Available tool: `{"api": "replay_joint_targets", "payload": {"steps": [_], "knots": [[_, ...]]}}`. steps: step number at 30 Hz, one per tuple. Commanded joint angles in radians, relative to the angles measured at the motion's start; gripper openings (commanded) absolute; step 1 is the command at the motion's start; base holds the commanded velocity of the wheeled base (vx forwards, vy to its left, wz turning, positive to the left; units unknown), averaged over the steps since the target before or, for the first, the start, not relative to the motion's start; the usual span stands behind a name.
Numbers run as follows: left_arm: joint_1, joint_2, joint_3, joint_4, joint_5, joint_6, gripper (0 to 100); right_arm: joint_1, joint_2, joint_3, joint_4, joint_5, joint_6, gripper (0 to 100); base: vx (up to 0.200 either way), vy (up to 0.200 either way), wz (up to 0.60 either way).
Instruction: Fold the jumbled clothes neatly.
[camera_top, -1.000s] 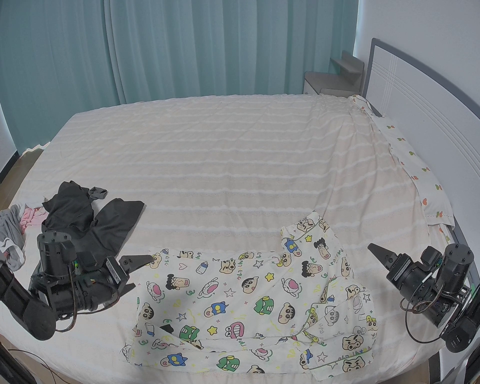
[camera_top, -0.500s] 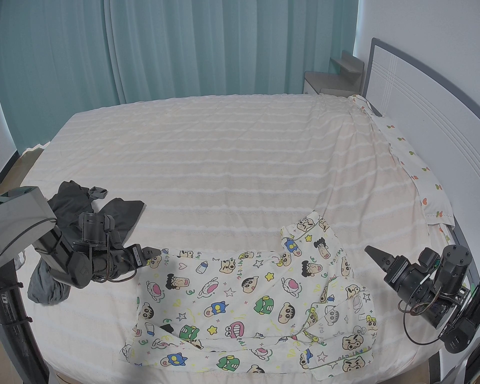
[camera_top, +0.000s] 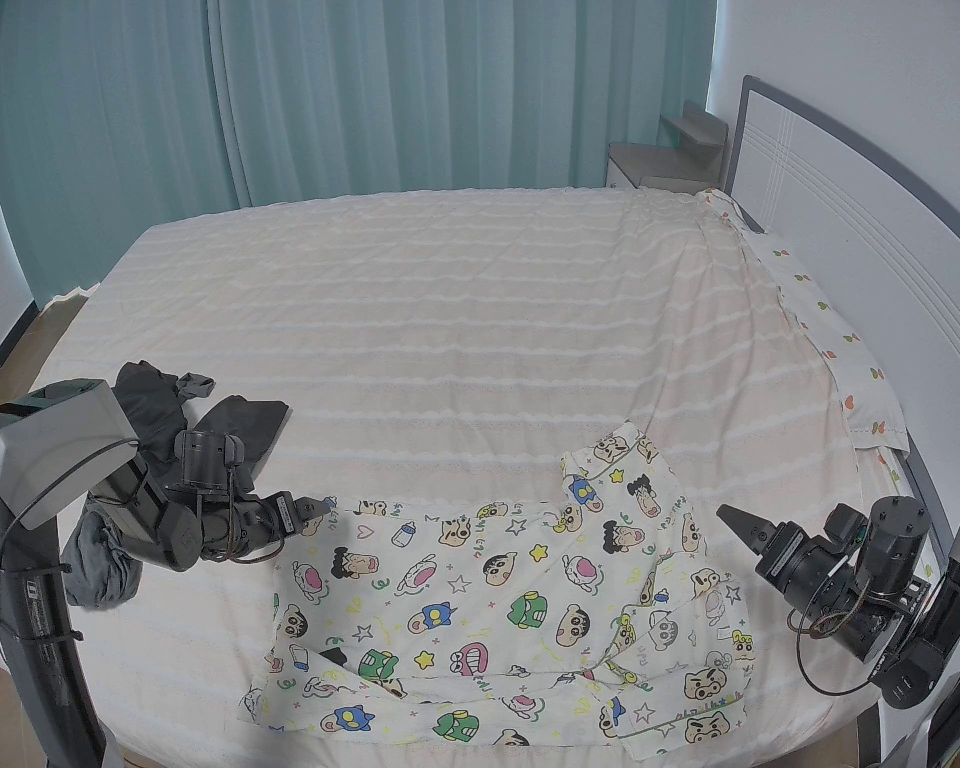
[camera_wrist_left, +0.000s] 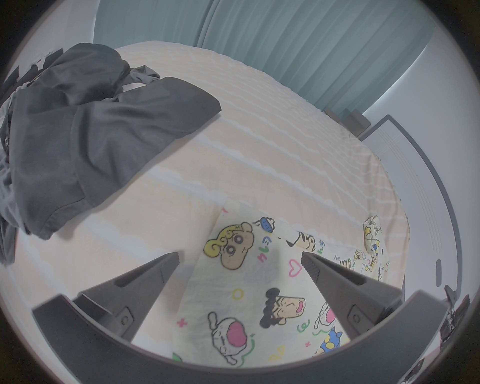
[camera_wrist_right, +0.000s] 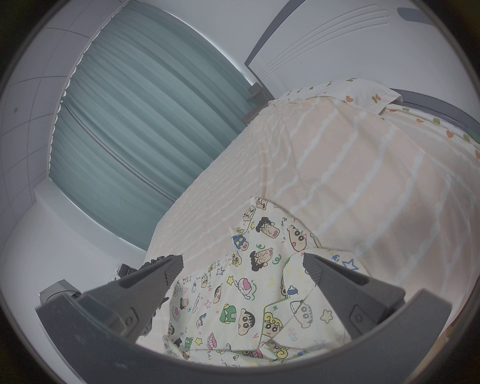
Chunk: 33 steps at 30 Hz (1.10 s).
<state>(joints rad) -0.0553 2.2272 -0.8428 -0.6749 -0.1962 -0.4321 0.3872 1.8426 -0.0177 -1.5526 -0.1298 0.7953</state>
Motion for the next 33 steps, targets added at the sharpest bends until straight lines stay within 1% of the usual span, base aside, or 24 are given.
{"api": "replay_joint_targets", "payload": {"steps": [1,10,18,23,24,27,28,30,31,33], "knots": [[-0.006,0.031,-0.036,0.003,-0.002,-0.002,100,0.025,0.007,0.018,-0.009,-0.001,0.001,100,0.0,0.0,0.0],[-0.009,0.075,-0.094,0.001,-0.005,-0.002,100,0.03,0.02,0.018,-0.009,-0.001,0.002,100,0.0,0.0,0.0],[-0.043,0.107,-0.147,0.003,-0.006,-0.005,100,0.03,0.03,0.018,-0.009,0.001,0.002,100,0.0,0.0,0.0],[-0.052,0.117,-0.153,0.005,-0.006,-0.007,100,0.028,0.041,0.018,-0.011,0.002,0.002,100,0.0,0.0,0.0],[-0.052,0.118,-0.151,0.005,-0.006,-0.007,0,0.027,0.043,0.018,-0.014,0.006,0.002,100,0.0,0.0,0.0],[-0.051,0.117,-0.153,0.005,-0.003,-0.01,0,0.018,0.041,0.008,-0.014,0.018,-0.005,100,0.0,0.0,0.0],[-0.049,0.117,-0.153,0.005,-0.002,-0.016,0,0.007,0.047,-0.011,-0.014,0.039,-0.018,100,0.0,0.0,0.0],[-0.047,0.114,-0.151,0.005,0.0,-0.02,0,-0.039,0.086,-0.081,-0.008,0.11,-0.08,100,0.0,0.0,0.0],[-0.046,0.109,-0.148,0.005,0.001,-0.02,0,-0.079,0.121,-0.122,-0.006,0.15,-0.133,100,0.0,0.0,0.0],[-0.044,0.097,-0.144,0.005,0.003,-0.02,0,-0.145,0.185,-0.196,0.017,0.203,-0.223,100,0.0,0.0,0.0]]}}
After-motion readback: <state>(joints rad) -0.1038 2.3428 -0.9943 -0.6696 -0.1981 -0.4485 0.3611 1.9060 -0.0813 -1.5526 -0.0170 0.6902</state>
